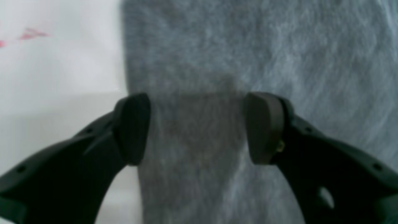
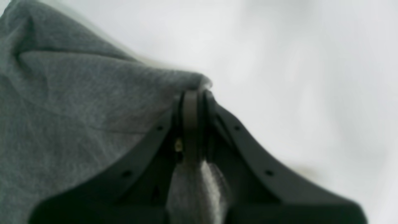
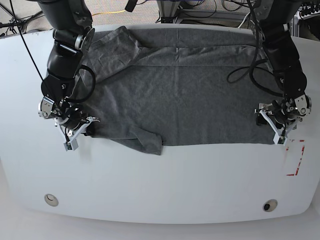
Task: Fold the T-shirt properly
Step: 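Move both grippers to the shirt hem and pinch its corners, then fold the hem up over the shirt toward the collar with both grippers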
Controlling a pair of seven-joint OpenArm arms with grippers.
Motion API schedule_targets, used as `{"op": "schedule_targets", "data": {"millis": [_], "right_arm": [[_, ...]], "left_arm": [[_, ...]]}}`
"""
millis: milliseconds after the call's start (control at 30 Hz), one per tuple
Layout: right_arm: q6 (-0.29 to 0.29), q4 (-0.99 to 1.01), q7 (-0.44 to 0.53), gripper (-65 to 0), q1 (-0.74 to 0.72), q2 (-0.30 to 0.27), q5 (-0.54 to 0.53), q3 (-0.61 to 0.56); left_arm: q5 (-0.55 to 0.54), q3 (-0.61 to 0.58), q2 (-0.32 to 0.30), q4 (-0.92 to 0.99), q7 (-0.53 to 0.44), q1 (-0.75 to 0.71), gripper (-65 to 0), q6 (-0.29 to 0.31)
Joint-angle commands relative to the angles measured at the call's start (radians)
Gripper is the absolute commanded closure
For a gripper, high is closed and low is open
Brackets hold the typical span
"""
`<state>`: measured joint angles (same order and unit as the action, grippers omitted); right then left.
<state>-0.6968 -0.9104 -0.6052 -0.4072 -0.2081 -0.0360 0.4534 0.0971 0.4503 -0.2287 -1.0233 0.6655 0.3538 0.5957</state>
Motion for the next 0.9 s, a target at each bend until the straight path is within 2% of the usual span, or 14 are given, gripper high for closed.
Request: {"op": "schedule_targets", "data": {"millis": [0, 67, 167, 367, 567, 867], "right_arm": [[-0.001, -0.011, -0.003, 0.0, -0.020, -0.011, 0.005, 0.000], [-0.001, -0.011, -0.003, 0.0, -0.020, -0.011, 0.005, 0.000], [-0.001, -0.011, -0.005, 0.0, -0.019, -0.012, 0.005, 0.000], [-0.001, -0.011, -0.005, 0.0, -0.011, -0.012, 0.005, 0.002], [-0.001, -0.011, -0.005, 0.0, -0.008, -0.011, 0.003, 0.002], [-0.001, -0.014, -0.005, 0.0, 0.001, -0.007, 0.000, 0.002]], "left_arm": [[-0.003, 0.002, -0.041, 0.054, -0.071, 0.043, -44.7, -0.050], [-0.003, 0.002, -0.047, 0.080, -0.112, 0.046, -45.0, -0.084], [-0.003, 0.002, -0.065, 0.090, -0.134, 0.046, -45.1, -0.104], [-0.007, 0.002, -0.097, 0.090, -0.149, 0.049, -45.1, -0.104], [-0.006, 0.002, -0.100, 0.111, -0.186, 0.050, -45.1, -0.104], [-0.007, 0.003, -0.128, 0.389, -0.281, 0.175, -45.1, -0.098]]}}
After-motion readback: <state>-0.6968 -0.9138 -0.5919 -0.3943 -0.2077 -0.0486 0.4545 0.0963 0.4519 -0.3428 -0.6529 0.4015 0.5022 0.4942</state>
